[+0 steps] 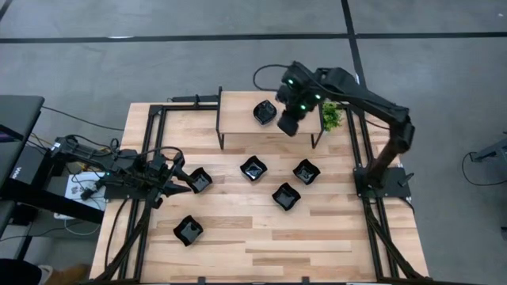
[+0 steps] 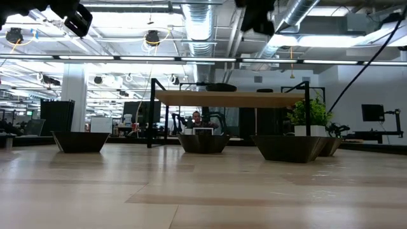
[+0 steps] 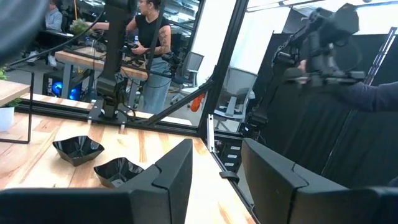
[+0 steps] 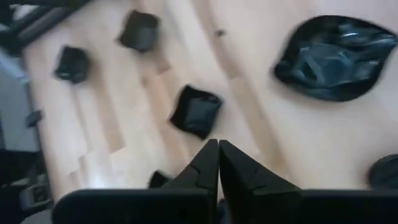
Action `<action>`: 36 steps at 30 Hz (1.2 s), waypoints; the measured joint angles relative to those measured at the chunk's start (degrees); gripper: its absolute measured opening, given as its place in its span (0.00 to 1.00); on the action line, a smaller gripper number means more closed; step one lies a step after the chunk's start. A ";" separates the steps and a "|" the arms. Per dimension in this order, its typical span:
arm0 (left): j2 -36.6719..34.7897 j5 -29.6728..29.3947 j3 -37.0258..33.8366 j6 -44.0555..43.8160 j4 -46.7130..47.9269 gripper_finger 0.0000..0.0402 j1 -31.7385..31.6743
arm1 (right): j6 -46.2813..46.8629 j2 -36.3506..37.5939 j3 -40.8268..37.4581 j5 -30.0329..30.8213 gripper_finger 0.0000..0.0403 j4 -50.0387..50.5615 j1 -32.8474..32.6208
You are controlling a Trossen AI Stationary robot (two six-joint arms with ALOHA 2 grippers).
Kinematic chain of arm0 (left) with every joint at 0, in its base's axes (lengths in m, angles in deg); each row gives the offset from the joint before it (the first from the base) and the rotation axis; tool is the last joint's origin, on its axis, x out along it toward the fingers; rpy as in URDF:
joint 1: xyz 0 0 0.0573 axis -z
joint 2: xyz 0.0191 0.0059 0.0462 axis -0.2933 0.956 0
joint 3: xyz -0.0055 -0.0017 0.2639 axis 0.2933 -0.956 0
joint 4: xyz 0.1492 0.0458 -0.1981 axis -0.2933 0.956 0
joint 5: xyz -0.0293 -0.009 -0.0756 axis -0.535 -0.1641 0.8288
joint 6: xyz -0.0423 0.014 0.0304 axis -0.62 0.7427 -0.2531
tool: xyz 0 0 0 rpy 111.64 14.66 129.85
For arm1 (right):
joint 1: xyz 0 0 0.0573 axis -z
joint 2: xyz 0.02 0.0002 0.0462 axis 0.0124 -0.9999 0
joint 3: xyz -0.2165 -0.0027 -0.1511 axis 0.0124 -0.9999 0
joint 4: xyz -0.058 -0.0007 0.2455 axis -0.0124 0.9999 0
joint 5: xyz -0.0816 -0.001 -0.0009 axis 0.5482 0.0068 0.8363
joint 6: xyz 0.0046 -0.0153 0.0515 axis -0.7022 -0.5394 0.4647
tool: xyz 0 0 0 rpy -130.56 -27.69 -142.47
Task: Pick & Place Mini shaped plates
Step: Put the distorted square plate on the shelf
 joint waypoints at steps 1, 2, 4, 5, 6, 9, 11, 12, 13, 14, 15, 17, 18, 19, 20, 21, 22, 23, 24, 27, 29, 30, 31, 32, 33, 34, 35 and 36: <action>0.00 -0.01 0.00 0.00 0.00 0.35 0.00 | 0.92 1.07 0.00 0.00 0.02 0.24 -1.42; 0.01 -0.01 0.00 0.00 -0.02 0.35 0.00 | 1.58 2.10 0.00 0.01 0.02 0.80 -2.73; 0.00 -0.01 0.00 0.00 -0.07 0.35 0.00 | 3.41 4.15 -0.43 1.24 0.01 2.55 -5.56; -0.01 -0.01 0.00 -0.08 -0.14 0.35 0.00 | 4.98 5.26 -1.08 2.34 0.01 3.11 -7.02; 0.01 0.01 0.00 -0.16 -0.18 0.35 0.00 | 7.00 6.43 -1.99 3.43 0.01 3.84 -8.44; 0.01 -0.01 0.00 -0.17 -0.22 0.35 0.00 | 14.04 9.61 -5.42 7.34 0.02 6.03 -12.71; -0.01 0.00 0.00 -0.17 -0.22 0.35 0.00 | 18.68 11.71 -8.69 10.03 0.02 6.86 -15.42; -0.01 -0.01 0.00 -0.17 -0.22 0.35 0.00 | 21.15 12.81 -10.58 11.13 0.01 6.93 -16.74; 0.00 -0.01 0.00 -0.17 -0.22 0.35 0.00 | 24.30 13.83 -12.45 12.21 0.01 6.85 -17.98; 0.01 -0.01 0.00 -0.17 -0.22 0.35 0.00 | 27.78 14.77 -14.40 13.14 0.00 6.87 -19.09; -0.01 0.00 0.00 -0.17 -0.23 0.35 0.00 | 31.73 15.66 -16.40 13.56 0.00 6.82 -20.09; -0.01 -0.01 0.00 -0.17 -0.24 0.35 0.00 | 39.82 16.97 -20.27 13.71 0.01 6.74 -21.88; 0.00 -0.01 0.00 -0.17 -0.24 0.35 0.00 | 43.90 17.41 -22.16 14.20 0.02 6.77 -22.74; -0.01 -0.01 0.00 -0.17 -0.25 0.35 0.00 | 47.26 17.84 -24.02 15.01 0.02 6.69 -23.61; -0.01 -0.01 0.00 -0.18 -0.26 0.35 0.00 | 50.26 18.01 -25.73 15.91 0.03 6.76 -24.40; -0.01 -0.01 0.00 -0.20 -0.26 0.35 0.00 | 52.98 18.07 -27.31 16.69 0.04 6.69 -25.18; 0.01 -0.01 0.00 -0.20 -0.31 0.35 0.00 | 55.58 18.06 -28.95 17.30 0.05 6.61 -25.85; 0.00 -0.01 0.00 -0.20 -0.33 0.35 0.00 | 57.92 18.00 -30.45 17.76 0.06 6.75 -26.39; -0.01 -0.01 0.00 -0.20 -0.35 0.35 0.00 | 59.90 17.84 -31.90 17.80 0.07 6.57 -26.88; 0.00 0.00 0.00 -0.20 -0.37 0.35 0.00 | 64.13 17.22 -35.95 17.77 0.11 6.38 -27.99; -0.01 -0.01 0.00 -0.20 -0.39 0.35 0.00 | 66.20 17.20 -38.56 17.83 0.14 5.67 -28.69; 0.00 -0.01 0.00 -0.21 -0.39 0.35 0.01 | 67.16 17.25 -39.88 17.85 0.15 4.84 -29.02; 0.01 -0.01 0.00 -0.20 -0.39 0.35 0.02 | 67.98 17.39 -41.25 17.82 0.16 3.81 -29.35; -0.01 -0.01 0.00 -0.20 -0.39 0.35 0.00 | 68.82 17.59 -42.55 17.83 0.18 2.78 -29.72; -0.01 0.01 0.00 -0.21 -0.39 0.35 0.02 | 69.72 17.91 -43.76 17.83 0.19 1.61 -30.08; -0.01 -0.01 0.00 -0.25 -0.39 0.35 0.00 | 70.56 18.41 -45.04 17.81 0.20 0.06 -30.38; -0.01 -0.01 0.00 -0.44 -0.39 0.35 0.00 | 71.45 18.88 -46.27 17.83 0.21 -1.49 -30.74; -0.01 0.01 0.00 -0.62 -0.39 0.35 0.01 | 72.43 19.28 -47.42 17.83 0.22 -2.64 -31.23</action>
